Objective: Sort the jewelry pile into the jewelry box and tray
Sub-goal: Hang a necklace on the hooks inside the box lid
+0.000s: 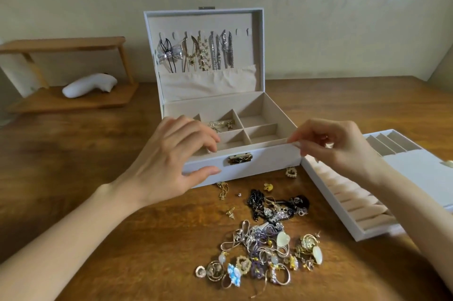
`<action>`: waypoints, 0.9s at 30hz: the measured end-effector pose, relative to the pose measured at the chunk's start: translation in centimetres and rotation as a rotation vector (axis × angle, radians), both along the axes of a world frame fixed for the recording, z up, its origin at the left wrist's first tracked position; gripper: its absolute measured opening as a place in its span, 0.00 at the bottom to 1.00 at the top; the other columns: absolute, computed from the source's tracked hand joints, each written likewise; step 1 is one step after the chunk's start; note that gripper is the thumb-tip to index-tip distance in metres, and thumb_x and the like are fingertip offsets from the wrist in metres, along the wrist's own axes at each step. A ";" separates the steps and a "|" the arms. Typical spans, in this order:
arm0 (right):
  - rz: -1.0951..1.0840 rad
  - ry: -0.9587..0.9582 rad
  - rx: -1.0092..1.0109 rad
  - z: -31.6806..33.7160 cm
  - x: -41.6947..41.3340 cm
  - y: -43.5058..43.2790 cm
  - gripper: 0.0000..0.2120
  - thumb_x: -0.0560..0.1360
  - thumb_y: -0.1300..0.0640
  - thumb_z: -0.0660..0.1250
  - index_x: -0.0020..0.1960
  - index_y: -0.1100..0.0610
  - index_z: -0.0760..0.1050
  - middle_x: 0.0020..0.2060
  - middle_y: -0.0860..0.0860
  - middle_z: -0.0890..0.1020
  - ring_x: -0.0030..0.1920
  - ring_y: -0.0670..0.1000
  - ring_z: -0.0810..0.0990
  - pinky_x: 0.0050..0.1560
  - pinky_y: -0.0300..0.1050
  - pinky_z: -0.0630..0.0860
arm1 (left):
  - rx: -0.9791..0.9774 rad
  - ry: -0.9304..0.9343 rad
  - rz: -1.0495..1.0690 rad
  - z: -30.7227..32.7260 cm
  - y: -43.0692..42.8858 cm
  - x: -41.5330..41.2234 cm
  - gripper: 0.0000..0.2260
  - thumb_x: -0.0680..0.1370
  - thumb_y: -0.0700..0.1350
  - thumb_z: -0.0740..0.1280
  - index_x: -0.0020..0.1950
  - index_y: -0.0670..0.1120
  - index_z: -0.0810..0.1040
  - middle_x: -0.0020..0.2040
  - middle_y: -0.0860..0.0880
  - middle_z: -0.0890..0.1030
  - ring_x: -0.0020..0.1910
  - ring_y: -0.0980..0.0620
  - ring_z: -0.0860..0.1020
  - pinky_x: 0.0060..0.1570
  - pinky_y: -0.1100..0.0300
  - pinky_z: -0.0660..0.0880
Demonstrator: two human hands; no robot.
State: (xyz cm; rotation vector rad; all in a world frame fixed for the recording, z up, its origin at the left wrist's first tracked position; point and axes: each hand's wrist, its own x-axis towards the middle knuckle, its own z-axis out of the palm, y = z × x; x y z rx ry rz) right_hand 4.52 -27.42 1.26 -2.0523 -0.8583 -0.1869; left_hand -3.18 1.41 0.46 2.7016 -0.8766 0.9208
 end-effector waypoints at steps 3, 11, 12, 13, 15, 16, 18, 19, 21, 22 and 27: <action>0.073 -0.003 -0.084 -0.2 0.0 0.1 0.09 0.71 0.67 0.71 0.42 0.53 0.83 0.33 0.46 0.83 0.31 0.49 0.78 0.32 0.32 0.70 | 0.104 -0.026 -0.044 -0.1 -0.5 -0.3 0.12 0.73 0.54 0.68 0.51 0.50 0.73 0.61 0.50 0.74 0.57 0.50 0.71 0.58 0.58 0.61; 0.156 -0.070 -0.165 -1.1 0.0 0.5 0.08 0.73 0.66 0.69 0.45 0.55 0.83 0.32 0.46 0.83 0.29 0.45 0.80 0.30 0.36 0.75 | 0.479 0.012 -0.077 -1.2 -2.0 -0.3 0.10 0.71 0.42 0.67 0.49 0.52 0.83 0.73 0.50 0.61 0.71 0.49 0.60 0.74 0.50 0.44; 0.147 -0.055 -0.149 -1.1 0.0 0.5 0.07 0.74 0.65 0.69 0.45 0.55 0.83 0.31 0.46 0.83 0.29 0.46 0.81 0.30 0.37 0.75 | 0.485 0.016 -0.063 -1.2 -2.0 -0.3 0.08 0.71 0.42 0.68 0.47 0.51 0.83 0.73 0.51 0.61 0.71 0.49 0.60 0.74 0.49 0.44; 0.140 -0.040 -0.134 -1.2 0.0 0.4 0.07 0.74 0.65 0.69 0.46 0.55 0.83 0.31 0.46 0.83 0.29 0.46 0.81 0.30 0.36 0.75 | 0.487 0.017 -0.050 -1.2 -2.0 -0.2 0.06 0.71 0.42 0.69 0.44 0.51 0.83 0.73 0.51 0.62 0.71 0.50 0.60 0.74 0.49 0.45; 0.125 -0.025 -0.116 -1.2 0.0 0.4 0.07 0.74 0.65 0.69 0.46 0.55 0.83 0.31 0.47 0.83 0.28 0.46 0.81 0.31 0.34 0.74 | 0.477 0.012 -0.035 -1.3 -2.0 -0.2 0.02 0.71 0.43 0.70 0.40 0.50 0.82 0.71 0.52 0.64 0.70 0.50 0.62 0.74 0.49 0.47; 0.120 -0.019 -0.110 -1.2 0.0 0.4 0.07 0.74 0.65 0.69 0.46 0.55 0.83 0.31 0.48 0.83 0.28 0.46 0.80 0.31 0.33 0.74 | 0.459 0.015 -0.037 -1.3 -2.1 -0.2 0.02 0.71 0.43 0.69 0.39 0.49 0.81 0.70 0.52 0.65 0.69 0.50 0.63 0.74 0.50 0.48; 0.119 -0.013 -0.107 -1.0 -0.1 0.5 0.07 0.74 0.65 0.69 0.46 0.56 0.83 0.31 0.48 0.83 0.28 0.45 0.80 0.31 0.31 0.72 | 0.392 0.042 -0.056 -1.1 -2.1 -0.4 0.02 0.71 0.45 0.69 0.39 0.49 0.81 0.69 0.52 0.69 0.67 0.50 0.65 0.73 0.49 0.52; 0.123 -0.011 -0.116 -0.9 -0.1 0.6 0.07 0.74 0.66 0.69 0.45 0.55 0.83 0.30 0.47 0.83 0.28 0.44 0.80 0.31 0.30 0.71 | 0.358 0.056 -0.066 -1.0 -2.0 -0.5 0.02 0.71 0.46 0.70 0.39 0.49 0.81 0.68 0.51 0.71 0.67 0.50 0.65 0.72 0.49 0.53; 0.153 0.008 -0.190 -0.6 -0.1 0.5 0.08 0.73 0.66 0.69 0.44 0.55 0.83 0.28 0.47 0.82 0.27 0.43 0.78 0.31 0.28 0.68 | 0.315 0.079 -0.076 -0.6 -1.9 -0.6 0.02 0.70 0.48 0.70 0.39 0.50 0.80 0.68 0.52 0.71 0.67 0.49 0.65 0.71 0.49 0.54; 0.184 0.035 -0.255 -0.4 -0.1 0.4 0.07 0.73 0.66 0.70 0.44 0.55 0.84 0.27 0.47 0.81 0.27 0.43 0.77 0.30 0.28 0.66 | 0.295 0.088 -0.083 -0.5 -1.9 -0.7 0.03 0.71 0.49 0.70 0.39 0.51 0.80 0.68 0.52 0.71 0.67 0.49 0.65 0.71 0.50 0.54; 0.332 0.096 -0.490 -0.1 -0.8 0.6 0.05 0.71 0.59 0.73 0.45 0.51 0.84 0.36 0.41 0.83 0.36 0.40 0.78 0.36 0.29 0.68 | 0.185 0.131 -0.137 -0.3 -2.5 -0.8 0.07 0.74 0.50 0.65 0.39 0.52 0.81 0.68 0.54 0.69 0.66 0.50 0.65 0.67 0.52 0.57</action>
